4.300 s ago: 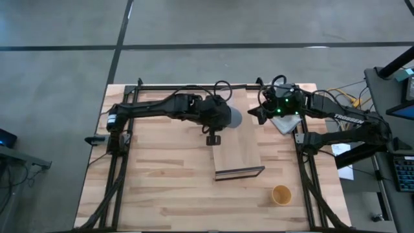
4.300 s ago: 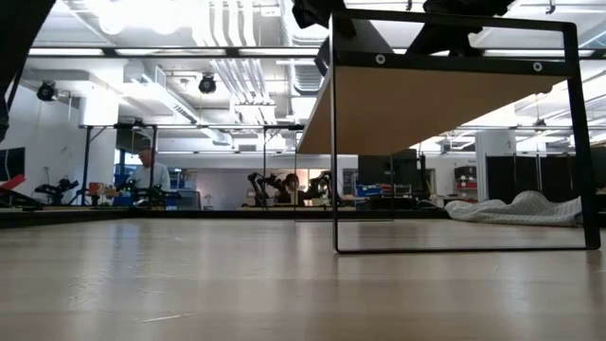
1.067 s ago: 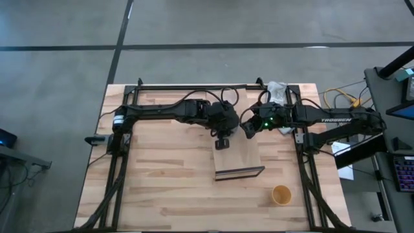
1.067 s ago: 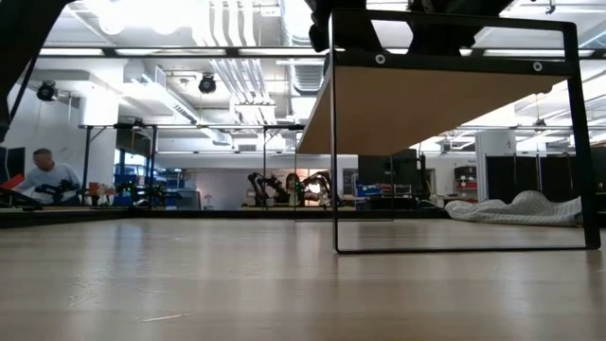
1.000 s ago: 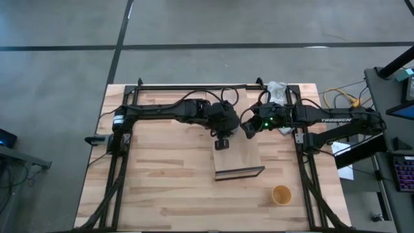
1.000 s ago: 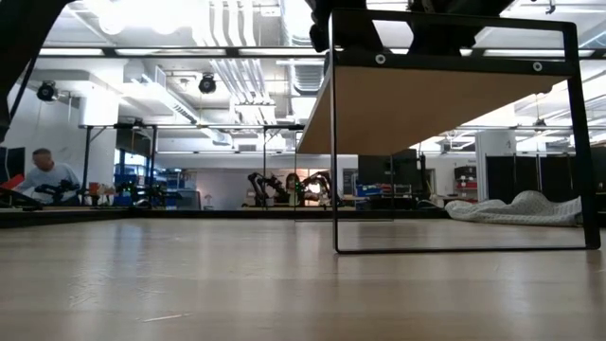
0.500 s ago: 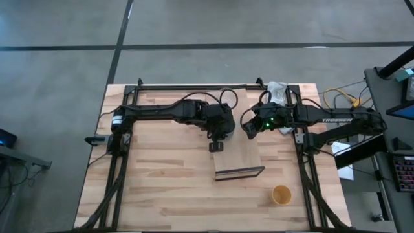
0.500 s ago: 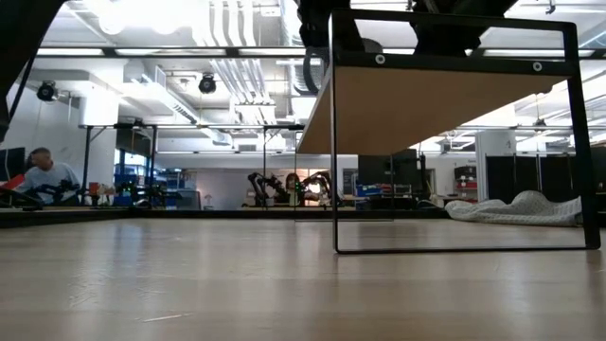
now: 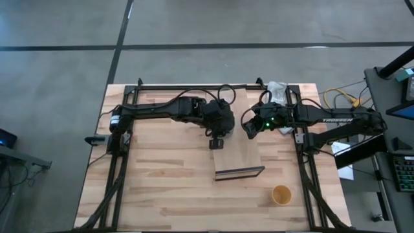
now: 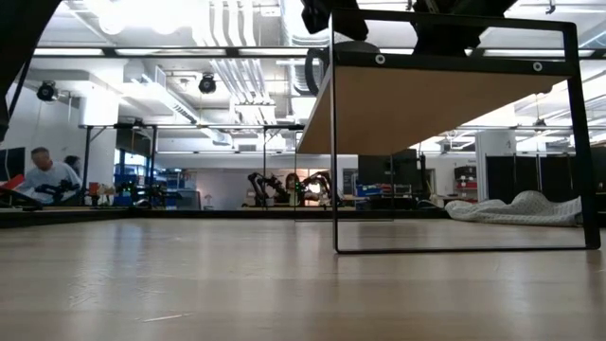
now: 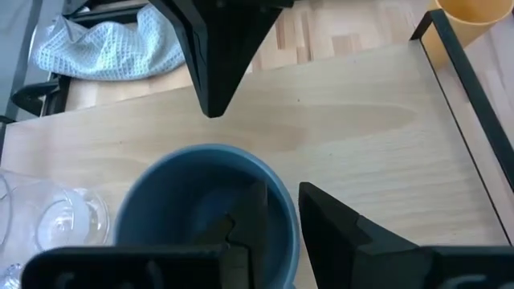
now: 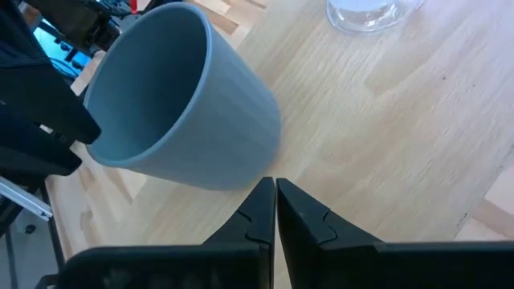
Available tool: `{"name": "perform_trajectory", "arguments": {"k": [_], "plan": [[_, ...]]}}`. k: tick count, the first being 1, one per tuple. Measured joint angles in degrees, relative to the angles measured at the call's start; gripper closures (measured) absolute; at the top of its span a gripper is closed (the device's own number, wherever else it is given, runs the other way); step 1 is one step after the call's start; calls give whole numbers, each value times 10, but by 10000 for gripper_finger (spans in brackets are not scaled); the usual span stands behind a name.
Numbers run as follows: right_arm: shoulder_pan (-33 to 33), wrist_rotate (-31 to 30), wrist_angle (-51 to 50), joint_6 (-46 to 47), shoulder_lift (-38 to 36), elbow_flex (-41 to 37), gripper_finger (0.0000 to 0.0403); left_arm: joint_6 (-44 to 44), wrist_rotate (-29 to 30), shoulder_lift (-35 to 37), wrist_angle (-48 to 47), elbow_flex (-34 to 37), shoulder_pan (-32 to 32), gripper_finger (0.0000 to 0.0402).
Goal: Stack small to large cups/mugs on shelf
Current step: Put the blue mug on the shelf
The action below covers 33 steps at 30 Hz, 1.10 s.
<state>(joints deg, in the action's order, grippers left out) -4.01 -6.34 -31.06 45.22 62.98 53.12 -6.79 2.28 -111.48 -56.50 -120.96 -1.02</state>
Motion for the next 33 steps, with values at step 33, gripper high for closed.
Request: {"name": "perform_trajectory", "arguments": {"k": [33], "plan": [[-1, -45, 37, -93, 1, 77, 394, 230, 155, 59, -145, 32, 46, 340]]}}
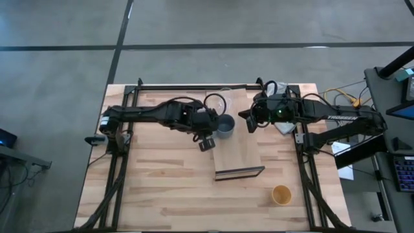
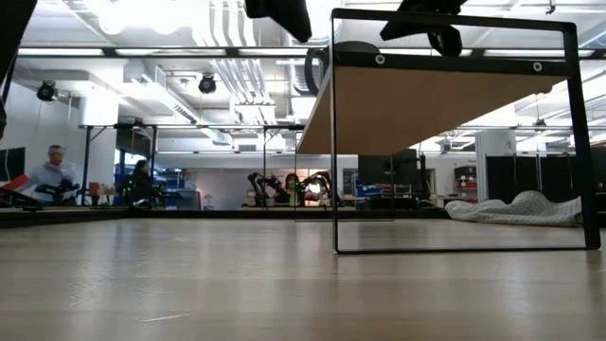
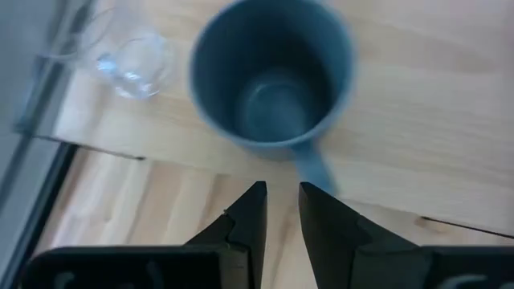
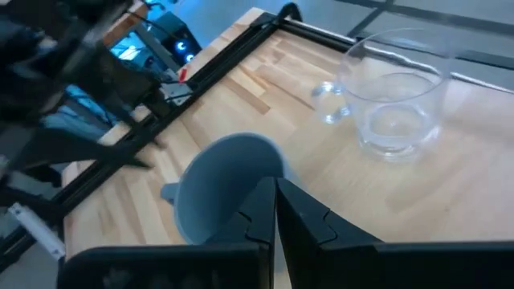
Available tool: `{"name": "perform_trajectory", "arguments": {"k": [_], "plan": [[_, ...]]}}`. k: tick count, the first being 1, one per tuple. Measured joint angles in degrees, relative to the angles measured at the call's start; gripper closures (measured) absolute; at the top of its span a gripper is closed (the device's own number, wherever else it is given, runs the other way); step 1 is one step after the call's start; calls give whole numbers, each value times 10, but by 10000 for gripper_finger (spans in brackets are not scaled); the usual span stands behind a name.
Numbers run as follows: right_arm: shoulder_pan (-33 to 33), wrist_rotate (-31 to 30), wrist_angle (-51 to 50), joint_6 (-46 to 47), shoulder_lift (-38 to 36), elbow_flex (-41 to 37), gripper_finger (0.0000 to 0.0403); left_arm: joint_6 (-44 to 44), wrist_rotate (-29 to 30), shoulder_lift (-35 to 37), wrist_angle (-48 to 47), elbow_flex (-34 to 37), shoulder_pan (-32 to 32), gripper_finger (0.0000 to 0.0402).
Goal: Stack small to large cups/mugs on shelf
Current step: Put the blue mug on the shelf
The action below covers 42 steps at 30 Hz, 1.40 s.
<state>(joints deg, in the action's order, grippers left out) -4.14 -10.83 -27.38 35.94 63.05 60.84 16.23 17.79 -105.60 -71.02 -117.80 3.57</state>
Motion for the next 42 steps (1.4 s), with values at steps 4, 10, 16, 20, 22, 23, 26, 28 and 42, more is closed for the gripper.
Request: {"name": "perform_trajectory", "arguments": {"k": [4, 10, 16, 20, 22, 23, 26, 28, 42], "plan": [[0, 3, -2, 0, 0, -1, 394, 0, 28, 0, 2, 7, -8, 340], [0, 3, -2, 0, 0, -1, 394, 0, 27, -2, 22, 51, -21, 340], [0, 3, -2, 0, 0, -1, 394, -1, 5, -3, 77, 88, -25, 340], [0, 3, -2, 0, 0, -1, 394, -7, -4, -3, 106, 88, -25, 340], [0, 3, -2, 0, 0, -1, 394, -18, -5, -3, 127, 88, -25, 340], [0, 3, -2, 0, 0, -2, 394, -22, -6, -3, 137, 88, -25, 340], [0, 3, -2, 1, 0, -2, 394, -35, -8, -3, 162, 88, -26, 341], [0, 3, -2, 2, 0, -2, 394, -34, -9, -3, 167, 88, -29, 341], [1, 24, -11, 4, -9, -2, 394, -33, -11, 2, 160, 88, -41, 340]]}}
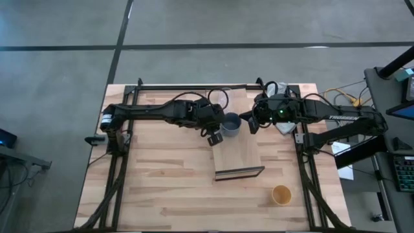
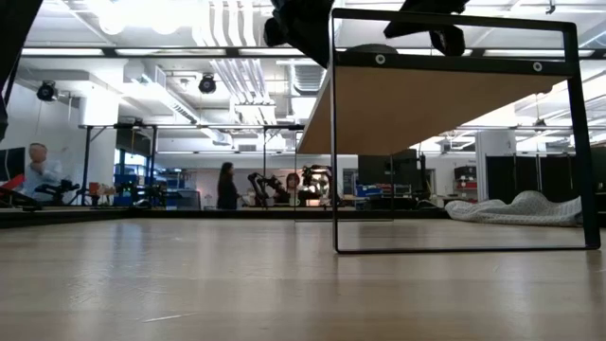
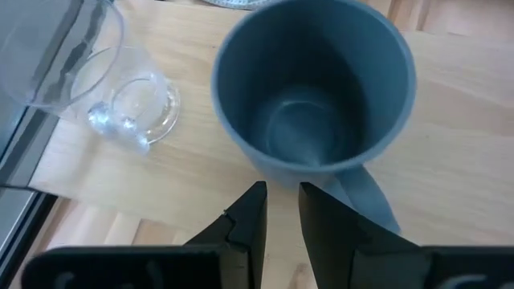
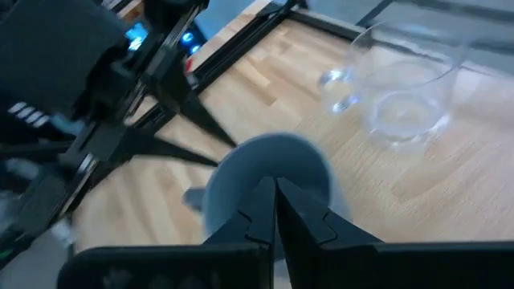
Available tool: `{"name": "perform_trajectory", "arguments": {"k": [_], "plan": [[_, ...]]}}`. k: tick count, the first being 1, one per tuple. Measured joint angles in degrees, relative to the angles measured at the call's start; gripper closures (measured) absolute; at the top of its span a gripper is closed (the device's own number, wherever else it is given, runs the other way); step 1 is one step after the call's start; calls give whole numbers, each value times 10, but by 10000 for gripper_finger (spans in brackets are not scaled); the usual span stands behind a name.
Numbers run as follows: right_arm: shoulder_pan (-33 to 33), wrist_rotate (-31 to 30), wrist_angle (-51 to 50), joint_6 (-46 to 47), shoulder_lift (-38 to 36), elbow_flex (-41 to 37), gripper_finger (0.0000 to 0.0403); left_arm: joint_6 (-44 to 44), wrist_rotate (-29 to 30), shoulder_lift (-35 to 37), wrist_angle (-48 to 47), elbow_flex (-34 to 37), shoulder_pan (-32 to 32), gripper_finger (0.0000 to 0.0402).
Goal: Stack small to large cups/mugs on shelf
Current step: Put the blue mug on the shelf, then put the yellow cup on the shelf
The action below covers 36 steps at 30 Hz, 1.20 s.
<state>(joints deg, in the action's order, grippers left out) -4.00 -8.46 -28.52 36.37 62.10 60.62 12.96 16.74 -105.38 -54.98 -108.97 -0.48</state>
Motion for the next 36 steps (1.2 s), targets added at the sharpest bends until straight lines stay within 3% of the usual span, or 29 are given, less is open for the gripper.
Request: {"name": "perform_trajectory", "arguments": {"k": [5, 10, 13, 22, 27, 36], "plan": [[18, 82, -42, 23, -27, 0, 394, 2, 0, 34, -23, 0, 8, 341], [77, 128, -128, 43, -64, 0, 394, 2, 0, 78, -30, 0, 17, 340], [137, 162, -178, 69, -82, 7, 394, 3, 0, 103, -30, 0, 18, 341], [332, 162, -200, 166, -76, 20, 394, 2, 33, 143, -30, 0, 17, 341], [345, 148, -208, 237, -43, 20, 394, 2, 34, 148, -30, 0, 17, 340], [336, 209, -211, 252, 21, 20, 394, 2, 35, 152, -30, 0, 17, 340]]}}
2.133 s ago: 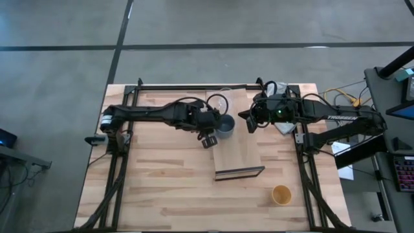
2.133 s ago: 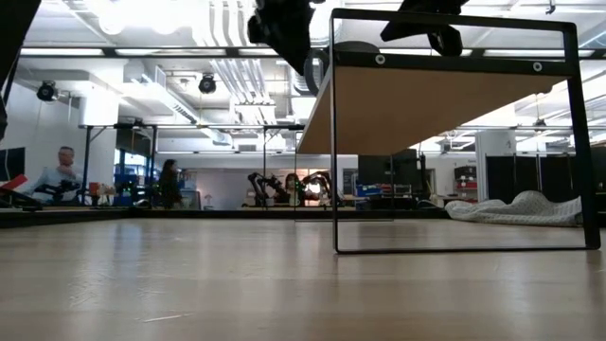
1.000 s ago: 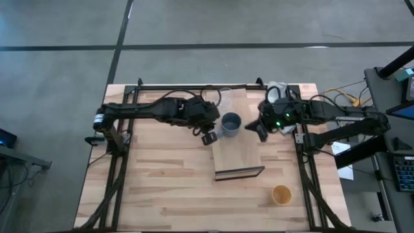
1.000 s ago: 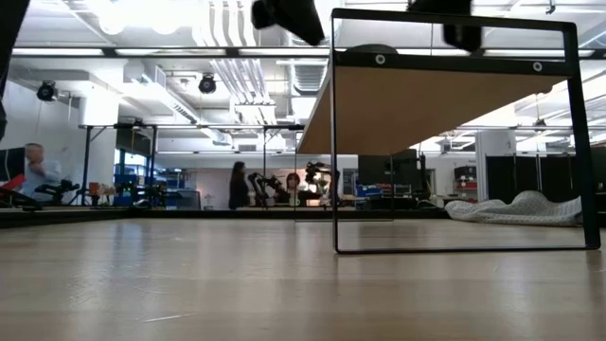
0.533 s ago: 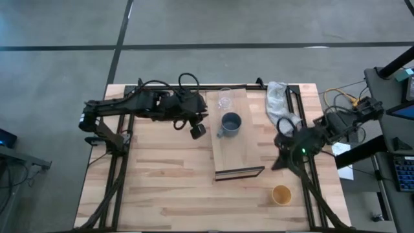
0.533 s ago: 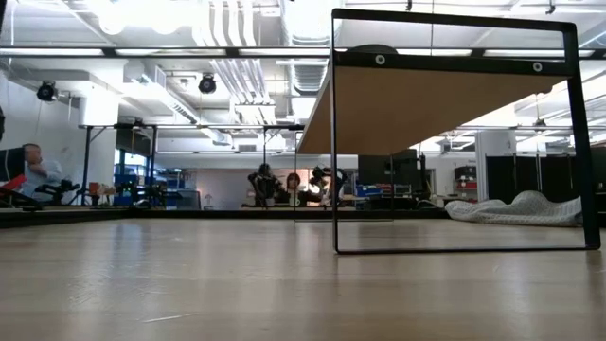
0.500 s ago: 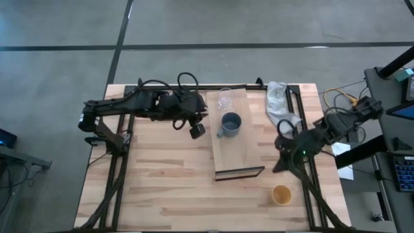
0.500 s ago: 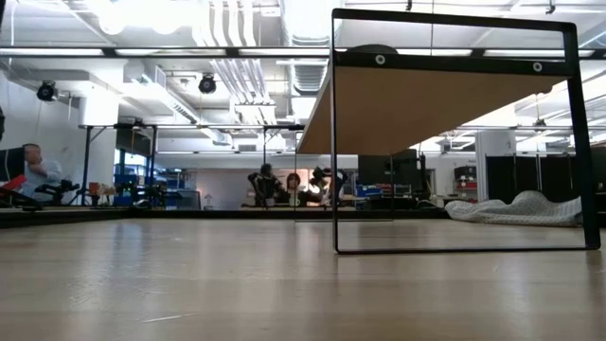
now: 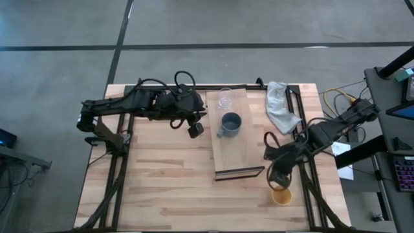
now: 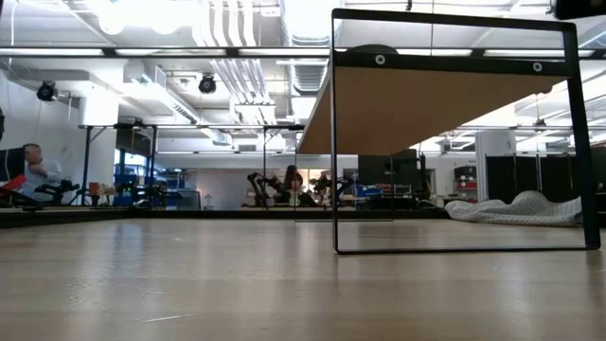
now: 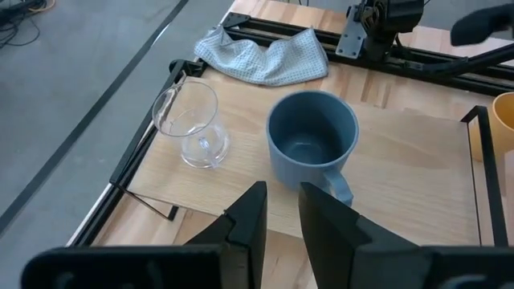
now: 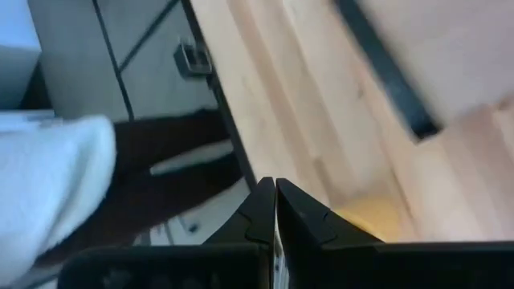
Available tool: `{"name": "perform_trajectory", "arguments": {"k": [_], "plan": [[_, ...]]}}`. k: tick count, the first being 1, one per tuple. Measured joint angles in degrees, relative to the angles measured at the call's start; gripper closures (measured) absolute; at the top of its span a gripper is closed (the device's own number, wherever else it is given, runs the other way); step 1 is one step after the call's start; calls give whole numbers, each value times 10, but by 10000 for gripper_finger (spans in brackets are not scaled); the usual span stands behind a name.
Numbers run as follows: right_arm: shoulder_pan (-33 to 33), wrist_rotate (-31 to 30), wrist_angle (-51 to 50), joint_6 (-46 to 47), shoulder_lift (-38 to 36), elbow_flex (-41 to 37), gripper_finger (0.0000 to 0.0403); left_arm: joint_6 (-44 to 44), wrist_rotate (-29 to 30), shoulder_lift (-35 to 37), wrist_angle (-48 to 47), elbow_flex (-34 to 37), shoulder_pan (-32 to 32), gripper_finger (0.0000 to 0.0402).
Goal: Stack small to large cups/mugs on shelf
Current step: Put the yellow cup on the shelf
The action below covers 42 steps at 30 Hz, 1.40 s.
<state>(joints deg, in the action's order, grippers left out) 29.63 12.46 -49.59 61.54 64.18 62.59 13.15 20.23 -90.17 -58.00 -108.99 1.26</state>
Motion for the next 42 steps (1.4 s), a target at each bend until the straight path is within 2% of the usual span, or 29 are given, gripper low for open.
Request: {"name": "perform_trajectory", "arguments": {"k": [2, 4, 6, 7, 9, 16, 29, 42], "plan": [[1, 28, -4, 6, 8, 0, 394, 0, 0, 0, 0, 0, 0, 340], [1, 93, -8, 21, 10, 0, 394, 0, 0, 0, 0, 0, 0, 340], [5, 157, -8, 85, 10, 0, 394, 0, 0, 0, 0, 0, 0, 340], [13, 168, -7, 126, 8, 0, 394, 0, 0, 0, 0, 0, 0, 340], [29, 168, -9, 161, 2, 0, 394, 0, 0, 0, 0, 0, 0, 340], [41, 162, -7, 65, -8, 0, 394, -1, 0, 0, -7, 0, 0, 340], [41, 159, -7, 42, -4, 0, 394, -6, -4, 0, -83, 0, 0, 340], [41, 160, 23, 129, -8, 0, 394, -51, -7, 0, -90, 0, 3, 340]]}}
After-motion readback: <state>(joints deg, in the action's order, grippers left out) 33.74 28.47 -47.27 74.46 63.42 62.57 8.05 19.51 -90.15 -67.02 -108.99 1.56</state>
